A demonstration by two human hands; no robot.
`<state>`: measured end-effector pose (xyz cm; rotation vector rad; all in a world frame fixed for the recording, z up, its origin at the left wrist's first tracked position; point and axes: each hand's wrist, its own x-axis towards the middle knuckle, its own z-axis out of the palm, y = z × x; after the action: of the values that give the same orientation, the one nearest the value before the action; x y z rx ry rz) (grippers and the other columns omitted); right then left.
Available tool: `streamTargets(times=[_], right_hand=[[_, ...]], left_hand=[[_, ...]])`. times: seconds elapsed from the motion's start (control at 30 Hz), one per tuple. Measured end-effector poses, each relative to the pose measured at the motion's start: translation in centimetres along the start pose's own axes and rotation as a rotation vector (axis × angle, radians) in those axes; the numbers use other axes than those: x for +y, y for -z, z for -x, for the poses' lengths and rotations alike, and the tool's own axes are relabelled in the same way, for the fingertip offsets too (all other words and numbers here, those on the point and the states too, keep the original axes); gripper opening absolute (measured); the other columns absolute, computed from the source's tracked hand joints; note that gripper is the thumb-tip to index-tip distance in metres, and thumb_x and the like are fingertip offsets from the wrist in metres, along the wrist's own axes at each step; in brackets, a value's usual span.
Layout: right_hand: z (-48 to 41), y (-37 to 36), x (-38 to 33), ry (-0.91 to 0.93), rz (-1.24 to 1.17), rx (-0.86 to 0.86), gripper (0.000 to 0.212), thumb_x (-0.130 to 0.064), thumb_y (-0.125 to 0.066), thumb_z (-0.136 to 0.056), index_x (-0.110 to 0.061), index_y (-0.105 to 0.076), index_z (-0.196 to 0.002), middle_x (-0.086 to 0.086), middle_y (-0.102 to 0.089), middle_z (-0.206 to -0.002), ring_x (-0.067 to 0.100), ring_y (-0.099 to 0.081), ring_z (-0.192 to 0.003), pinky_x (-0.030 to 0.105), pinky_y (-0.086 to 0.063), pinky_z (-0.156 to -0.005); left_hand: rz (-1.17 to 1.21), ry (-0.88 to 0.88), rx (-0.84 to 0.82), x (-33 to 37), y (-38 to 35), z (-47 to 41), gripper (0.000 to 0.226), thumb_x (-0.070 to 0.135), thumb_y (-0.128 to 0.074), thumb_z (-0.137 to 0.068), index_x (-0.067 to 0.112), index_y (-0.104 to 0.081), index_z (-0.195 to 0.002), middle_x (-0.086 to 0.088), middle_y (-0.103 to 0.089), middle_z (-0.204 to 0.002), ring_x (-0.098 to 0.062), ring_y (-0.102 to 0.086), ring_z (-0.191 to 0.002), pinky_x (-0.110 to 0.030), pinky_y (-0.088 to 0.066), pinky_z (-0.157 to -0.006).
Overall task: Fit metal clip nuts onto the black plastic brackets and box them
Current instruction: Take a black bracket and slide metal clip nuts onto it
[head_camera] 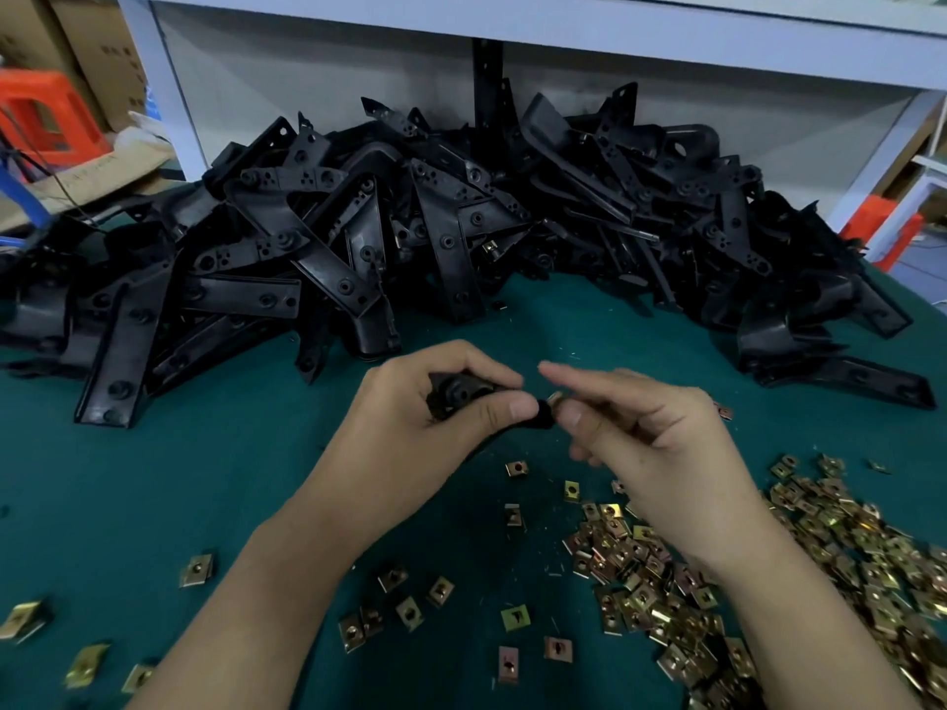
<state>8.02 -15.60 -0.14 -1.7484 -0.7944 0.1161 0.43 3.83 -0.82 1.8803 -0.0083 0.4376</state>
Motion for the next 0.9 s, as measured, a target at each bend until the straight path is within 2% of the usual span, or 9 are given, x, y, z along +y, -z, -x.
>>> streamTargets(times=[0.07, 0.13, 0.2, 0.27, 0.4, 0.57, 0.67, 0.8, 0.9], right_hand=[[-0.1, 0.3, 0.0, -0.067, -0.068, 0.092, 0.024, -0.014, -0.067, -0.09, -0.033, -0.077, -0.103, 0.001, -0.075, -0.088, 0.009, -0.066, -0.066, 0.018, -0.051, -0.062], [-0.1, 0.6, 0.1, -0.165, -0.193, 0.139, 0.018, -0.01, -0.066, -0.092, -0.026, -0.073, -0.097, 0.003, -0.077, -0.09, 0.008, -0.064, -0.065, 0.017, -0.05, -0.06], [-0.1, 1.0, -0.1, -0.267, -0.321, 0.11, 0.011, -0.015, -0.067, -0.089, -0.024, -0.068, -0.095, 0.007, -0.078, -0.094, 0.008, -0.062, -0.066, 0.018, -0.05, -0.061], [-0.1, 1.2, -0.4, -0.318, -0.368, 0.049, 0.016, -0.023, -0.069, -0.081, -0.025, -0.069, -0.097, 0.009, -0.077, -0.098, 0.008, -0.061, -0.067, 0.019, -0.05, -0.063], [0.1, 1.2, -0.8, -0.348, -0.442, -0.057, 0.021, -0.027, -0.076, -0.069, -0.024, -0.078, -0.09, 0.007, -0.078, -0.096, 0.006, -0.062, -0.063, 0.017, -0.052, -0.061], [0.1, 1.0, -0.8, -0.433, -0.434, -0.107, 0.032, -0.03, -0.081, -0.056, -0.021, -0.083, -0.087, 0.0, -0.072, -0.075, 0.006, -0.063, -0.063, 0.015, -0.051, -0.061], [0.1, 1.0, -0.8, -0.458, -0.409, -0.124, 0.034, -0.03, -0.082, -0.056, -0.019, -0.083, -0.088, 0.002, -0.072, -0.075, 0.006, -0.06, -0.061, 0.016, -0.047, -0.058], [0.1, 0.9, -0.7, -0.468, -0.38, -0.124, 0.035, -0.032, -0.082, -0.055, -0.019, -0.083, -0.088, 0.005, -0.073, -0.08, 0.008, -0.06, -0.063, 0.018, -0.047, -0.059], [0.1, 0.6, -0.6, -0.483, -0.35, -0.128, 0.035, -0.033, -0.083, -0.055, -0.018, -0.083, -0.088, 0.009, -0.073, -0.083, 0.009, -0.06, -0.064, 0.022, -0.047, -0.064]], left_hand=[[0.075, 0.028, -0.01, 0.2, 0.4, -0.2, 0.026, 0.043, -0.081, -0.071, 0.027, -0.076, -0.091, 0.009, -0.073, -0.084, -0.002, -0.066, -0.076, -0.014, -0.05, -0.068], [0.114, 0.042, -0.043, 0.2, 0.7, -0.3, 0.033, 0.036, -0.086, -0.065, 0.022, -0.073, -0.093, 0.002, -0.071, -0.086, -0.008, -0.066, -0.076, -0.014, -0.051, -0.069], [0.141, 0.052, -0.1, 0.3, 1.0, -0.3, 0.037, 0.027, -0.087, -0.066, 0.018, -0.069, -0.097, 0.003, -0.071, -0.086, -0.013, -0.067, -0.077, -0.016, -0.051, -0.07], [0.166, 0.062, -0.17, 0.3, 1.0, -0.3, 0.035, 0.018, -0.086, -0.069, 0.014, -0.066, -0.097, 0.008, -0.069, -0.081, -0.008, -0.065, -0.072, -0.015, -0.05, -0.068], [0.169, 0.075, -0.223, 0.0, 0.7, -0.4, 0.031, 0.02, -0.087, -0.07, 0.013, -0.067, -0.093, 0.0, -0.069, -0.086, -0.01, -0.062, -0.077, -0.02, -0.051, -0.071], [0.159, 0.082, -0.277, -0.1, 0.6, -0.3, 0.031, 0.019, -0.088, -0.068, 0.013, -0.068, -0.091, 0.0, -0.068, -0.082, -0.01, -0.06, -0.075, -0.02, -0.048, -0.07], [0.152, 0.077, -0.308, 0.0, 0.6, -0.3, 0.031, 0.017, -0.088, -0.068, 0.01, -0.068, -0.091, -0.011, -0.068, -0.085, -0.014, -0.06, -0.077, -0.024, -0.048, -0.071], [0.15, 0.078, -0.304, 0.0, 0.4, -0.3, 0.031, 0.014, -0.087, -0.068, 0.007, -0.067, -0.09, -0.003, -0.068, -0.082, -0.011, -0.061, -0.076, -0.021, -0.048, -0.071], [0.125, 0.072, -0.295, -0.1, 0.2, -0.3, 0.031, 0.015, -0.087, -0.067, 0.008, -0.067, -0.09, -0.009, -0.068, -0.084, -0.01, -0.061, -0.076, -0.021, -0.049, -0.07]])
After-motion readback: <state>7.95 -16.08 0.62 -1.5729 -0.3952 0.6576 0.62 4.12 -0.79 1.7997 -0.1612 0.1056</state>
